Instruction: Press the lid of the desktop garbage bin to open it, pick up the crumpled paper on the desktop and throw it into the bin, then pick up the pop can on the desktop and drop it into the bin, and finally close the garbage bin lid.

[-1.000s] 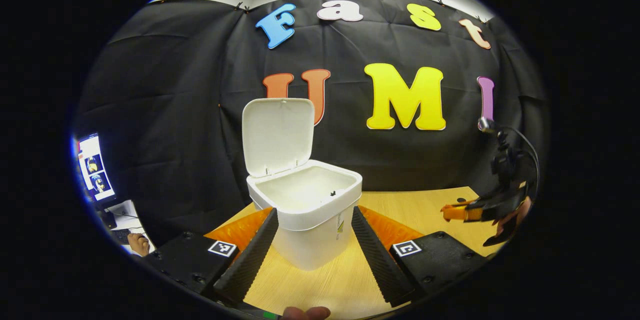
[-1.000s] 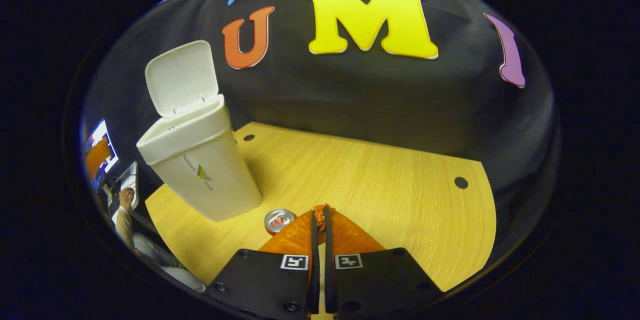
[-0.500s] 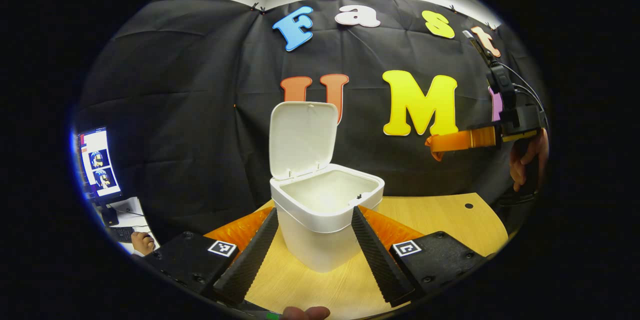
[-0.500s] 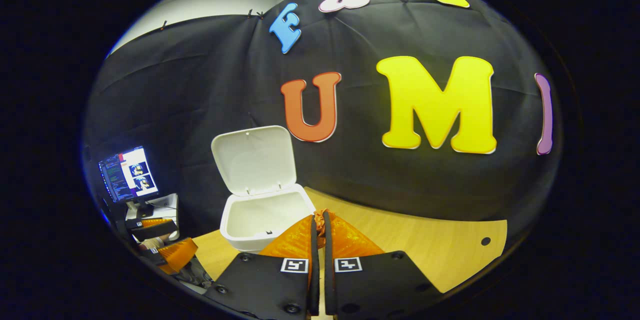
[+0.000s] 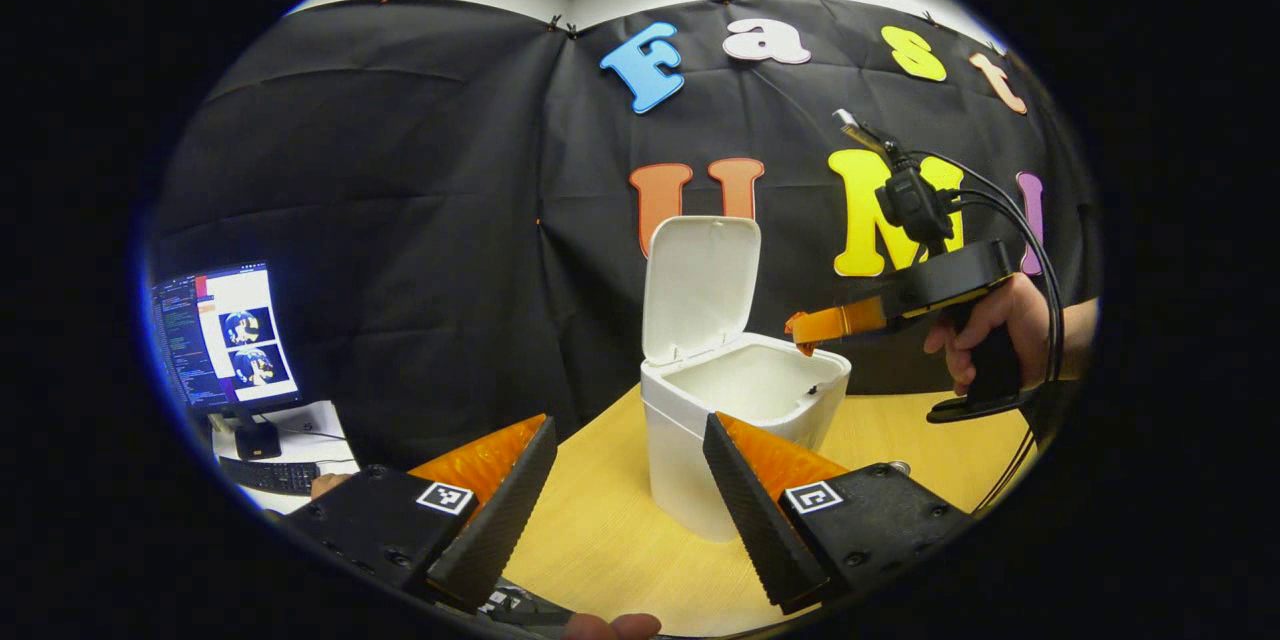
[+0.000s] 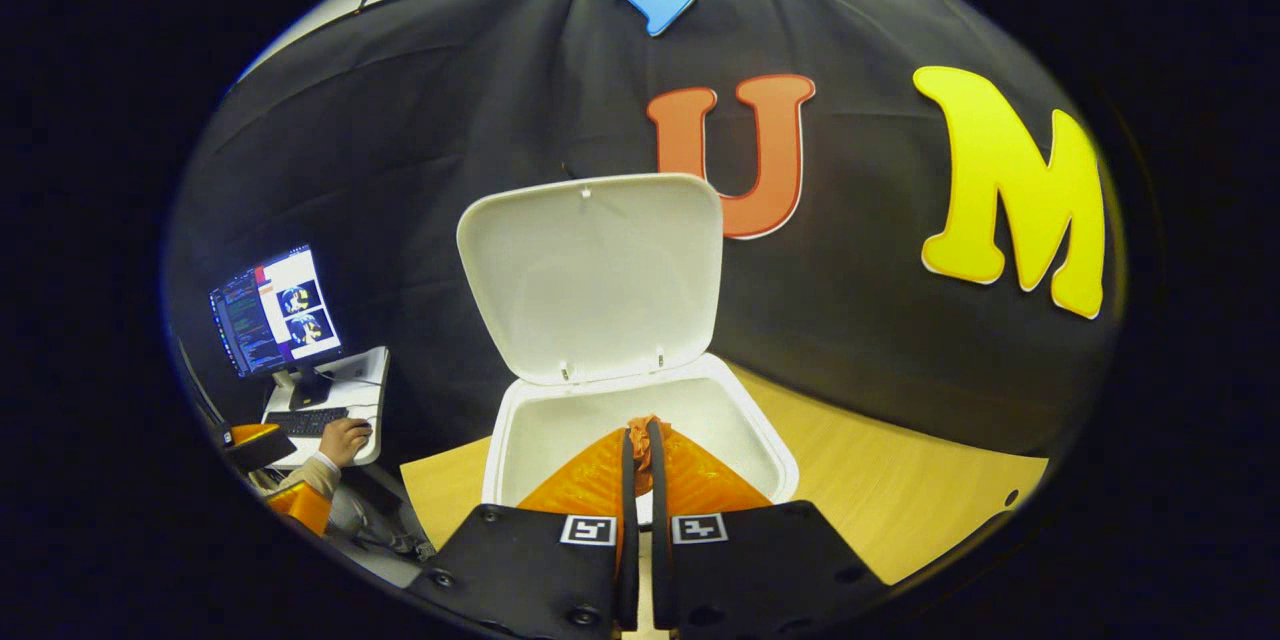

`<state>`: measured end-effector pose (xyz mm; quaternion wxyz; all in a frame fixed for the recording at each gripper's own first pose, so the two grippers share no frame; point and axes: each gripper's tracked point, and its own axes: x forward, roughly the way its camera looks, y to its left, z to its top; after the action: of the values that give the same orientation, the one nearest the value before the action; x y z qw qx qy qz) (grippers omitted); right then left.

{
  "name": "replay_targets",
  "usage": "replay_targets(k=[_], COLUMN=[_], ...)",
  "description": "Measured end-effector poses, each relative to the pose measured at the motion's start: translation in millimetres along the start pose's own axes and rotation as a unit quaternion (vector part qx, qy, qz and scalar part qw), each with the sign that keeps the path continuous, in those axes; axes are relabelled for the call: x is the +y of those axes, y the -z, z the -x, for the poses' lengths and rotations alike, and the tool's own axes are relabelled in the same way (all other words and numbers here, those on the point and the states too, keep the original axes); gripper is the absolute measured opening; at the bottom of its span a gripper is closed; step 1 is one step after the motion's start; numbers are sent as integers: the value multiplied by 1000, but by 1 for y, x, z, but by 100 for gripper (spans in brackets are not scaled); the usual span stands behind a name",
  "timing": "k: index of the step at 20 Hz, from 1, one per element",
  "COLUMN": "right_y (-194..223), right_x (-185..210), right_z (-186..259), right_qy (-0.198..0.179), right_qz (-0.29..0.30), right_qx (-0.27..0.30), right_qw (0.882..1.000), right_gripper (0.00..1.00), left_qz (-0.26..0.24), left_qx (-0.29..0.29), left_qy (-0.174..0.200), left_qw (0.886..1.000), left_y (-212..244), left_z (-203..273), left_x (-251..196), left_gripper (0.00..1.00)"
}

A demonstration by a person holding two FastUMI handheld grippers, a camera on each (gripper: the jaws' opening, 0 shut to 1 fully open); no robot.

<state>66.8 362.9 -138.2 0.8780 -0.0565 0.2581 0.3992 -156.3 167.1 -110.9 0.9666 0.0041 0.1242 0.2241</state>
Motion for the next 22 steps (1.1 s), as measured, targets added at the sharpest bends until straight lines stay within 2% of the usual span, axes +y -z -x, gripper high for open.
replay_targets(k=[2,3,4,5,6,7,9,10,11,12,13,14,15,17,20,22], right_y=[19,25,28,30,33,35,36,35,34,31,29,24,21,4,-11,-14], right_x=[4,4,4,5,3,5,3,3,1,1,1,-2,-4,-9,-21,-35], right_z=[-15,-19,-21,-24,-26,-26,-28,-28,-27,-26,-25,-21,-17,8,39,64], right_qy=[3,5,7,10,15,16,23,25,26,25,27,31,36,44,57,70], right_qz=[9,11,11,10,10,10,9,5,1,-5,-7,-8,-7,-8,-13,-23], right_qx=[31,40,45,49,53,56,58,57,55,50,45,36,28,-9,-50,-69], right_qw=[999,999,999,999,998,998,998,998,998,998,999,999,999,999,997,995], right_gripper=[9,9,15,16,24,25,38,48,52,49,58,62,65,78,82,81], left_qz=[3,4,4,3,2,3,0,-2,-4,-5,-6,-5,-3,0,-2,-3], left_qx=[3,4,4,4,4,4,4,4,5,5,4,5,5,-6,-10,-10], left_qy=[-1,0,0,1,2,3,5,6,7,11,15,21,31,76,109,142], left_qw=[1000,1000,1000,1000,1000,1000,1000,1000,1000,1000,1000,1000,1000,997,994,990], left_y=[2,3,3,2,2,3,3,3,3,3,3,3,3,-1,-2,-2], left_z=[0,-1,-2,-2,-2,-3,-3,-4,-5,-4,-5,-6,-6,-7,-9,-7], left_x=[3,5,5,4,5,5,4,4,4,2,1,-1,-7,-33,-57,-80], left_gripper=[97,97,97,97,97,97,97,97,97,97,97,97,97,97,97,97])
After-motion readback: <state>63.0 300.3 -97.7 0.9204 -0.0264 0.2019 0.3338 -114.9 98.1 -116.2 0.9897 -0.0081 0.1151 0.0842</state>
